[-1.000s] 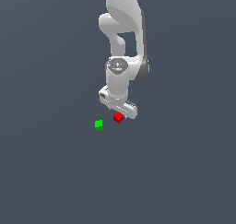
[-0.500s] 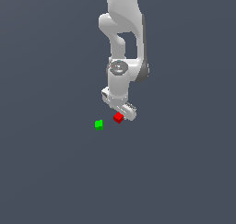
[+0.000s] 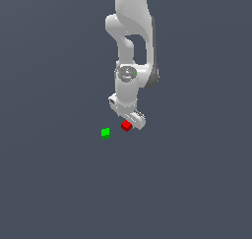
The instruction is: Stack the red cube on top of the green cube.
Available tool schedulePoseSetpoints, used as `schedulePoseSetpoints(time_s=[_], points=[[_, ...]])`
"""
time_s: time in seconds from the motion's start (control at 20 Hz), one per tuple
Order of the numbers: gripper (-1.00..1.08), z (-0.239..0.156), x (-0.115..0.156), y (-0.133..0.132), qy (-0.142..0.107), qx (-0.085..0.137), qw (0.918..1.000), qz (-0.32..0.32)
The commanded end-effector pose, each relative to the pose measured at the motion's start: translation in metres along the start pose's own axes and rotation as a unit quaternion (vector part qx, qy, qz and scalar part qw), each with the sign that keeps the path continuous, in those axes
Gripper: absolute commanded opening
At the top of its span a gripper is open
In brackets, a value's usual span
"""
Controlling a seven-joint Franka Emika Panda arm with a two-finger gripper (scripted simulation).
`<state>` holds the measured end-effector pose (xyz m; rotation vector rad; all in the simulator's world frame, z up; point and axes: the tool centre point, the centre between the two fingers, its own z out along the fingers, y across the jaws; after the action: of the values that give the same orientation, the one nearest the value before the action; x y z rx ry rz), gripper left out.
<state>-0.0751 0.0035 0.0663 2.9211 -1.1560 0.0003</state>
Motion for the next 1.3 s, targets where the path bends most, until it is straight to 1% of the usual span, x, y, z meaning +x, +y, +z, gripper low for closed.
schedulePoseSetpoints(time_s=[0.0,0.35,0.65,0.7,1.25], points=[[1.0,0.007,0.0,0.0,0.0,0.0,1.0,0.0],[1.0,0.037,-0.001,0.001,0.0,0.0,1.0,0.002],[1.0,0.046,-0.001,0.0,0.0,0.0,1.0,0.002],[-1.0,0.046,-0.001,0.0,0.0,0.0,1.0,0.002],[-1.0,0.046,-0.001,0.0,0.0,0.0,1.0,0.002]])
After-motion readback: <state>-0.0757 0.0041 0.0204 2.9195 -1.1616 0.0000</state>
